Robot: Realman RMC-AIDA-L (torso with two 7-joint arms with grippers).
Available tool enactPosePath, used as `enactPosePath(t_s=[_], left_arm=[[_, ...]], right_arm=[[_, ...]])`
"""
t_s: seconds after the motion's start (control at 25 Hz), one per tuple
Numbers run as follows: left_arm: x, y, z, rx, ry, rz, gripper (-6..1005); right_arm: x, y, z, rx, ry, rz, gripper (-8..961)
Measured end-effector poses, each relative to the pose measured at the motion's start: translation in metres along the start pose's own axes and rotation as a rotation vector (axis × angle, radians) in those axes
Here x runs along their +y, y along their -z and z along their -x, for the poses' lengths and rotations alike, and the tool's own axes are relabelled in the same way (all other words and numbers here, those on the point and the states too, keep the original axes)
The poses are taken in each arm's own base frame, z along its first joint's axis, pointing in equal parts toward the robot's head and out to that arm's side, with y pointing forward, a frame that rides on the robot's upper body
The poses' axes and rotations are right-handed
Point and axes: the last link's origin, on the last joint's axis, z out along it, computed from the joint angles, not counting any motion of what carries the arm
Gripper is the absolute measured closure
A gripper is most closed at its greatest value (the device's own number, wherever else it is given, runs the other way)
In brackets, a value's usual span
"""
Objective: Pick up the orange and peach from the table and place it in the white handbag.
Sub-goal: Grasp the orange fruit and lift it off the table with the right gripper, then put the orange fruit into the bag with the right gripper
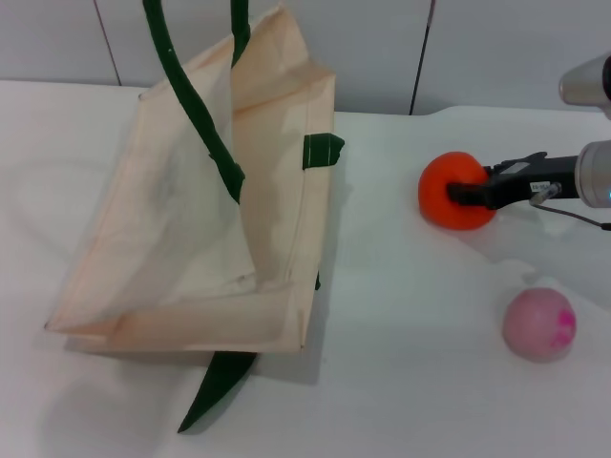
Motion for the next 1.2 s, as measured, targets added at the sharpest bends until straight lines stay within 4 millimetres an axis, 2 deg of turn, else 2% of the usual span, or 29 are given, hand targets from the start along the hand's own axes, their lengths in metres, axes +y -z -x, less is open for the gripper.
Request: enactPosePath(t_s=[0.24, 0.84, 1.2], left_arm=[[-0.002, 0.000, 0.004, -0.020, -0.003, -0.017, 878], [-0.002, -0.001, 0.003, -0.018, -0.006, -0.020, 878], [0.005, -0.005, -0.007, -0.003, -0.037, -0.002, 878]], right_arm=[[0.003, 0.003, 0.008, -0.012, 0.025, 0.017, 451], [0.035, 0.028, 0.052, -0.145, 0.145, 0.122, 568], [0.087, 0.024, 0.074, -0.205, 0.232, 0.287, 618]])
